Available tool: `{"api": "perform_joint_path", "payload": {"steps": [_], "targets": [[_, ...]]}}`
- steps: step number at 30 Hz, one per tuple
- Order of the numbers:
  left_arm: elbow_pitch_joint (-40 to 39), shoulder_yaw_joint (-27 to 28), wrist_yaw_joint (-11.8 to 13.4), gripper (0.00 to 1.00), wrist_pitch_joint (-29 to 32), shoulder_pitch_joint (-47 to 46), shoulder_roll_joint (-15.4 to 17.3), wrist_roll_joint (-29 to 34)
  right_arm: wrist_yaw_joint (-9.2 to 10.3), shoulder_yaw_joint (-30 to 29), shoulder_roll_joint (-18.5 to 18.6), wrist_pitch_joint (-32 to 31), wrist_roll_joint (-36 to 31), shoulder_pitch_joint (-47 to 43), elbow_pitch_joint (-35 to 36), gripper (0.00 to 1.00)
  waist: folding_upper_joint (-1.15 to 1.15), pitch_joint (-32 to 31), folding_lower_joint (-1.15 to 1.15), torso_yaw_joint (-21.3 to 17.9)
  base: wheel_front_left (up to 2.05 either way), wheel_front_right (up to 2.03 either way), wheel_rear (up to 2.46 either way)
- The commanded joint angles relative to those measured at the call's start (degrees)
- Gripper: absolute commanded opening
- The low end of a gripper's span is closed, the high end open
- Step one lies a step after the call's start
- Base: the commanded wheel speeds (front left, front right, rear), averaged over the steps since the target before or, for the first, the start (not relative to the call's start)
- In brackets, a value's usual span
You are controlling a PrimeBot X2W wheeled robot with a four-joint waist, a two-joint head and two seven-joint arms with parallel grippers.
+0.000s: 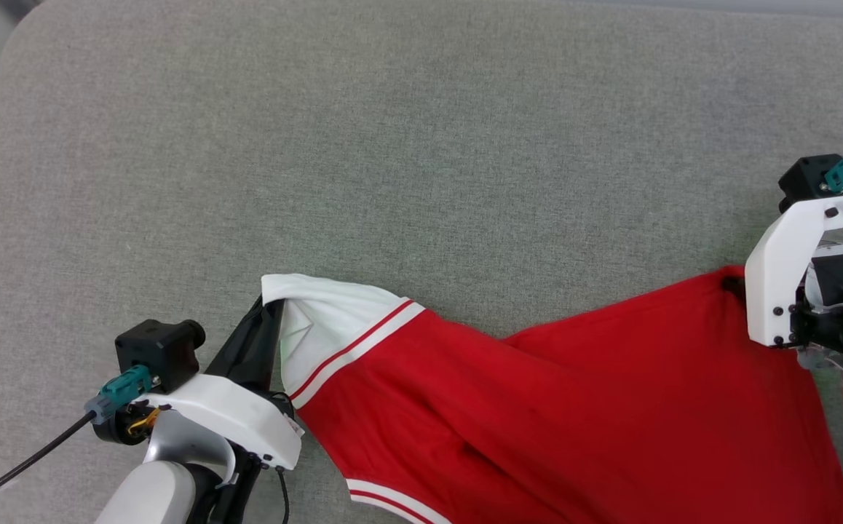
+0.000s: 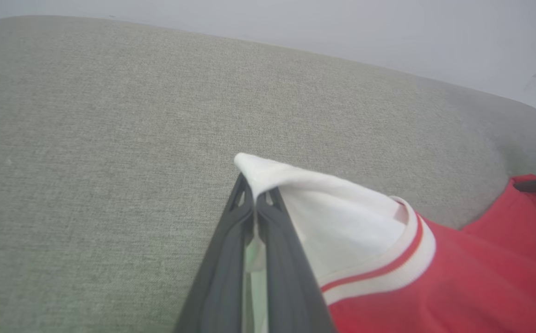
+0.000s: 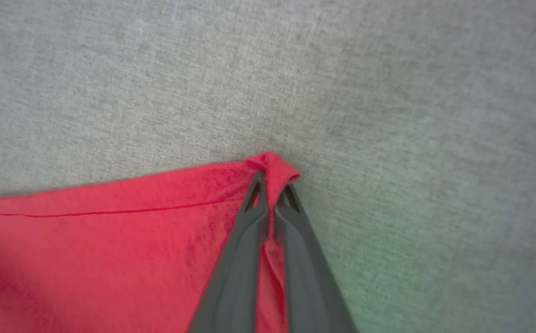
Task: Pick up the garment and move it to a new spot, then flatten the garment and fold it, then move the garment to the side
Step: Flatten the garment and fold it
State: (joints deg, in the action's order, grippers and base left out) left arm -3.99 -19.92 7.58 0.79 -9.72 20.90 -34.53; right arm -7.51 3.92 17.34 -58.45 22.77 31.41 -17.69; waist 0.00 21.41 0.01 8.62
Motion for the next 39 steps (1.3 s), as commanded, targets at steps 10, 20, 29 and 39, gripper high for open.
{"api": "perform_joint_path", "payload": {"steps": [10, 20, 29, 39], "targets": [[0.2, 1.5, -0.4, 0.00, 0.4, -1.0, 2.9, -0.2, 0.04, 1.7, 1.5, 4.6, 1.0, -1.2, 1.4, 0.00, 0.00, -6.6, -0.01, -2.5, 0.00, 0.00, 0.00], [5.4, 3.0, -4.5, 0.00, 6.0, -16.8, 6.0, -1.7, 0.04, 4.9, 3.3, 16.0, 1.5, 6.8, -0.1, 0.00, 0.00, -12.8, -0.01, -6.6, 0.00, 0.00, 0.00], [17.7, 3.9, -7.3, 0.00, 6.3, -38.6, 5.8, -0.2, 0.04, 6.5, 4.8, 26.2, 0.3, 21.0, -4.7, 0.00, 0.00, -10.5, -0.01, -9.1, 0.00, 0.00, 0.00], [28.8, 5.1, -9.7, 0.00, 3.7, -66.0, 6.4, 2.9, 0.05, 3.6, 4.5, 36.3, -4.4, 39.8, -8.1, 0.00, 0.00, 0.4, -0.01, -10.7, 0.00, 0.00, 0.00]]}}
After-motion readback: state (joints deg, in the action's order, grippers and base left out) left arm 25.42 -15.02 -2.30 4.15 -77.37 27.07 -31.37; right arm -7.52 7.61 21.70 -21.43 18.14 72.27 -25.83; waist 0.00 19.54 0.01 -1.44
